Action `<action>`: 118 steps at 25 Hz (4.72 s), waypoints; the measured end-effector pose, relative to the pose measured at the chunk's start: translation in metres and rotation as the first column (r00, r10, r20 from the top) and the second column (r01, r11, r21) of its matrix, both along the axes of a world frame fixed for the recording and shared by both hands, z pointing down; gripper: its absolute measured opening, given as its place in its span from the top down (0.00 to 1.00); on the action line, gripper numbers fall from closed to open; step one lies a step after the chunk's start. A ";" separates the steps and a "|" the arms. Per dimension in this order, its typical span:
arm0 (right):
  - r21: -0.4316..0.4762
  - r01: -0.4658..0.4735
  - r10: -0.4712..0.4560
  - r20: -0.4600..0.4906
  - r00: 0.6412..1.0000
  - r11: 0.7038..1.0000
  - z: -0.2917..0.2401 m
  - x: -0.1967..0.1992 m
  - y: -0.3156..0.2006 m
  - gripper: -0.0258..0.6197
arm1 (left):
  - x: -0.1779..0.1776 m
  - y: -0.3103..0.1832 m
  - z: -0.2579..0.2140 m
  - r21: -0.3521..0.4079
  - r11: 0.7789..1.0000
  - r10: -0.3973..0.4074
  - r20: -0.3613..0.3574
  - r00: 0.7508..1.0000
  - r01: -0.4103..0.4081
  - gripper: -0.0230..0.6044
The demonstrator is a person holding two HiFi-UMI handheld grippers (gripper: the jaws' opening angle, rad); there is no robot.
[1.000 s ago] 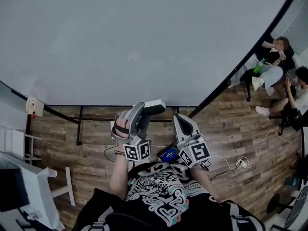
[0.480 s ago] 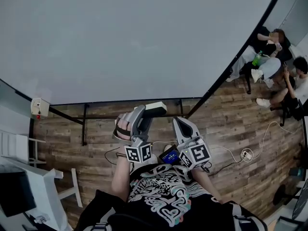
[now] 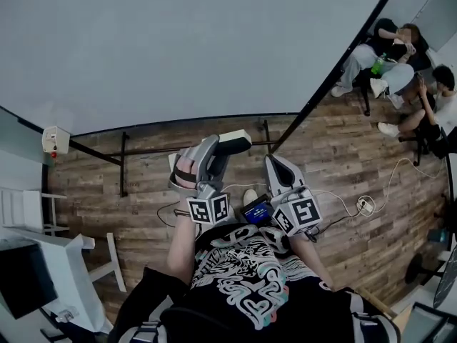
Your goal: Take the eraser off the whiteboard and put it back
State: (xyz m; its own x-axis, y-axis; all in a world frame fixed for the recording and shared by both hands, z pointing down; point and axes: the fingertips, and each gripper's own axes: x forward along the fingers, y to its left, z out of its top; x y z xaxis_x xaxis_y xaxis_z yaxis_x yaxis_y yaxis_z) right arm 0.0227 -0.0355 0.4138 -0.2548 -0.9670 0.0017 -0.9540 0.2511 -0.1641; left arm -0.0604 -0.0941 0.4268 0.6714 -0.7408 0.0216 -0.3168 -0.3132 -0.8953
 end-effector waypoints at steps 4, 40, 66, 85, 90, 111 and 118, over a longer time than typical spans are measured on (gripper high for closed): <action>0.011 -0.004 0.004 0.008 1.000 1.000 -0.002 0.001 0.007 0.94 | -0.003 0.010 -0.004 0.002 1.000 -0.003 0.000 1.000 0.003 0.54; 0.002 0.003 -0.003 0.027 1.000 1.000 0.004 0.052 -0.077 0.94 | 0.031 -0.078 0.006 0.002 0.998 -0.066 0.020 0.998 0.066 0.53; -0.010 0.042 -0.041 0.051 0.998 0.999 0.019 0.102 -0.132 0.94 | 0.067 -0.135 0.016 -0.036 0.987 -0.155 -0.009 0.988 0.155 0.53; 0.015 0.085 -0.086 0.042 0.995 0.996 0.018 0.102 -0.156 0.94 | 0.065 -0.155 0.017 -0.032 0.980 -0.199 -0.012 0.980 0.199 0.53; 0.010 0.085 -0.086 0.043 0.995 0.996 0.018 0.100 -0.157 0.94 | 0.064 -0.157 0.017 -0.031 0.979 -0.200 -0.020 0.980 0.199 0.53; 0.007 0.034 -0.035 0.024 0.999 0.999 0.012 0.098 -0.141 0.94 | 0.069 -0.153 0.021 -0.070 0.986 -0.153 -0.031 0.988 0.151 0.43; 0.003 0.007 -0.008 0.017 1.000 1.000 0.011 0.096 -0.122 0.94 | 0.060 -0.144 0.020 -0.110 0.986 -0.135 -0.059 0.989 0.128 0.38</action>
